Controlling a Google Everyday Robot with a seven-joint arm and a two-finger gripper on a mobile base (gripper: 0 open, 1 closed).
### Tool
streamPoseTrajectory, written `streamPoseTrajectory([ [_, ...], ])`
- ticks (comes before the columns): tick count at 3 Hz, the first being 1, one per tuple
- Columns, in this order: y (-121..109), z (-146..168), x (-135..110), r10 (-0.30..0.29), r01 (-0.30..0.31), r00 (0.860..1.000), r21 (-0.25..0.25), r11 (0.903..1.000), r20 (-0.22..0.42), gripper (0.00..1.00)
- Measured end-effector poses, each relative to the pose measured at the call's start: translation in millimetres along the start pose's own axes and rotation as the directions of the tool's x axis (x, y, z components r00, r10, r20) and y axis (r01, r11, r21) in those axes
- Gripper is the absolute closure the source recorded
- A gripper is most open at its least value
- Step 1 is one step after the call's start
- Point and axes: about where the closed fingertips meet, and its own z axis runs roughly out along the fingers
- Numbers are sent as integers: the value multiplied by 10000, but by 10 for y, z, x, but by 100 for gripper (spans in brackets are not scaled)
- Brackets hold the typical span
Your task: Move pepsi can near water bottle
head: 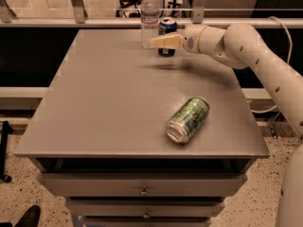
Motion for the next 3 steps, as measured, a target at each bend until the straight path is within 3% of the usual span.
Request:
streamPoseTrajectory([
  [1,77,-322,-134,-418,418,9991,-10,9991,32,0],
  [2,279,-809,-376,-1295,1300,9912,-173,9914,264,0],
  [3,246,-994,-417,-1617,1619,9862,-27,9868,343,0],
])
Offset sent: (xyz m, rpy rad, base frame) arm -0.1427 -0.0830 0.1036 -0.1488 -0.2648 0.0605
